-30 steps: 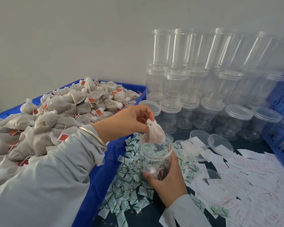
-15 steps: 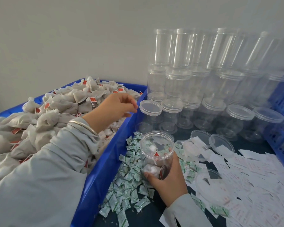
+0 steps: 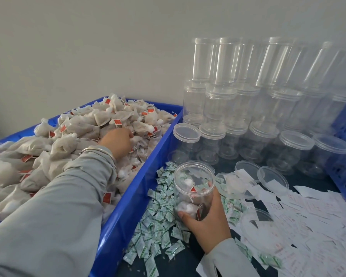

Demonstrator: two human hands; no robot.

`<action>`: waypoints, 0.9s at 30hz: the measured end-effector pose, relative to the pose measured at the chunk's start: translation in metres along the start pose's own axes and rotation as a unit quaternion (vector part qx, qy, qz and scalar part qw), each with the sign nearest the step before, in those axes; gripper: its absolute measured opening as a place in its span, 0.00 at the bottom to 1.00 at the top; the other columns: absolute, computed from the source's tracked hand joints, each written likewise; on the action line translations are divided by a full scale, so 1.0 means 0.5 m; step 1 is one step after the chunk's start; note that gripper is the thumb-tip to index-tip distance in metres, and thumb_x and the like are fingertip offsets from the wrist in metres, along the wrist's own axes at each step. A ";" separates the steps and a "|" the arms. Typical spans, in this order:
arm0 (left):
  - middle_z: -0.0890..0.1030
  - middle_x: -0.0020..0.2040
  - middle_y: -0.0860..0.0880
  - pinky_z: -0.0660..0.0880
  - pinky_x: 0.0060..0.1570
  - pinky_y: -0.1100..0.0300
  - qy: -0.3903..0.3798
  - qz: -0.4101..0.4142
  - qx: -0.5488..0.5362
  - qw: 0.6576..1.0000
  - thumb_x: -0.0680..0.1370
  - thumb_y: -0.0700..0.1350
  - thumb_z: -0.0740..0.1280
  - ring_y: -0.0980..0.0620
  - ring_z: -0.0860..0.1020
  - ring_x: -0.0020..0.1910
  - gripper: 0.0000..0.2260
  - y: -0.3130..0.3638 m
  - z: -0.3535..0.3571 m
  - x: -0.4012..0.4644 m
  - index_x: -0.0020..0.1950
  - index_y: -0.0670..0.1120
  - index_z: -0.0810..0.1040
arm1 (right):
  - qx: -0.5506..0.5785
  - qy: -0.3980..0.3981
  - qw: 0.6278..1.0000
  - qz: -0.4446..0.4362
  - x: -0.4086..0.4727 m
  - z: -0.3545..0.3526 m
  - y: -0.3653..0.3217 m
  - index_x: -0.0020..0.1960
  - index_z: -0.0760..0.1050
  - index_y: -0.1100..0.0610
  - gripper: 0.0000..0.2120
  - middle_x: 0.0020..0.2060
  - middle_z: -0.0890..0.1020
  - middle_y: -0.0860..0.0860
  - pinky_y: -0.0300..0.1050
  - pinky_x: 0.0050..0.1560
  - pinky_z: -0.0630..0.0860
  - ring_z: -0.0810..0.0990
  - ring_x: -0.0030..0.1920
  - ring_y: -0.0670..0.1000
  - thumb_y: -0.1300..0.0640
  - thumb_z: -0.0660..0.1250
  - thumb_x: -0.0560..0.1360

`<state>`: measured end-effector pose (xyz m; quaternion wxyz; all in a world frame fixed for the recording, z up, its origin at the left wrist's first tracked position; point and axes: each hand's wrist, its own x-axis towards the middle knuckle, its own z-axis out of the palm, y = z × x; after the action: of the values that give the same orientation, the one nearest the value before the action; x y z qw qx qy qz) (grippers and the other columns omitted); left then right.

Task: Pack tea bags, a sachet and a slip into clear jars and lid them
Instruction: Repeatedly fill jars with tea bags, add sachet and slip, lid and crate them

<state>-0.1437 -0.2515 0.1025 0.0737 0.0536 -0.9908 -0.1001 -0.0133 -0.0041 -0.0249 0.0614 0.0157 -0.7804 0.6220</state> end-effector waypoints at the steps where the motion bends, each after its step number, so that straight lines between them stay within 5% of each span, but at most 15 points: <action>1: 0.75 0.64 0.44 0.70 0.56 0.53 -0.009 0.014 0.016 1.000 0.79 0.43 0.61 0.44 0.74 0.61 0.16 -0.004 0.008 0.005 0.67 0.45 0.72 | -0.002 0.002 1.000 0.000 0.000 0.000 -0.001 0.73 0.58 0.45 0.50 0.62 0.74 0.41 0.28 0.56 0.70 0.73 0.60 0.36 0.49 0.81 0.57; 5: 0.67 0.70 0.45 0.67 0.65 0.45 -0.033 0.042 0.099 0.994 0.77 0.42 0.60 0.42 0.68 0.67 0.22 -0.015 0.022 0.019 0.72 0.46 0.65 | -0.005 -0.001 1.000 0.002 -0.001 0.000 -0.008 0.74 0.57 0.45 0.51 0.63 0.73 0.42 0.39 0.64 0.71 0.73 0.62 0.39 0.50 0.81 0.58; 8: 0.72 0.65 0.43 0.71 0.59 0.45 -0.019 0.021 0.116 0.993 0.78 0.45 0.61 0.41 0.71 0.63 0.19 -0.017 0.022 0.019 0.68 0.46 0.67 | -0.015 -0.001 1.000 -0.003 -0.002 -0.002 -0.009 0.74 0.56 0.46 0.51 0.64 0.72 0.42 0.35 0.63 0.69 0.72 0.63 0.39 0.50 0.81 0.59; 16: 0.78 0.59 0.41 0.72 0.53 0.52 0.056 -0.055 -0.041 0.996 0.76 0.36 0.60 0.41 0.75 0.59 0.17 -0.003 0.005 0.013 0.65 0.43 0.75 | -0.021 0.000 1.000 -0.003 -0.004 -0.002 -0.011 0.74 0.57 0.47 0.51 0.63 0.72 0.43 0.34 0.62 0.68 0.72 0.61 0.39 0.51 0.81 0.59; 21: 0.76 0.61 0.43 0.64 0.62 0.48 0.118 -0.020 -0.071 0.990 0.75 0.40 0.60 0.41 0.66 0.66 0.20 0.001 -0.020 0.012 0.67 0.51 0.75 | -0.017 0.000 1.000 -0.005 -0.004 -0.001 -0.013 0.74 0.57 0.47 0.50 0.63 0.73 0.42 0.37 0.63 0.70 0.72 0.61 0.38 0.51 0.81 0.59; 27: 0.74 0.67 0.47 0.71 0.56 0.56 0.120 0.026 -0.251 0.960 0.74 0.36 0.61 0.44 0.76 0.60 0.25 0.014 -0.043 -0.005 0.72 0.47 0.69 | -0.009 0.004 1.000 -0.007 -0.002 -0.001 -0.010 0.73 0.58 0.46 0.49 0.57 0.74 0.35 0.25 0.54 0.68 0.72 0.55 0.29 0.53 0.81 0.60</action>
<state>-0.1383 -0.2485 0.1245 0.2060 0.0196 -0.9187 -0.3365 -0.0120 -0.0047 -0.0201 0.0691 0.0184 -0.7855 0.6147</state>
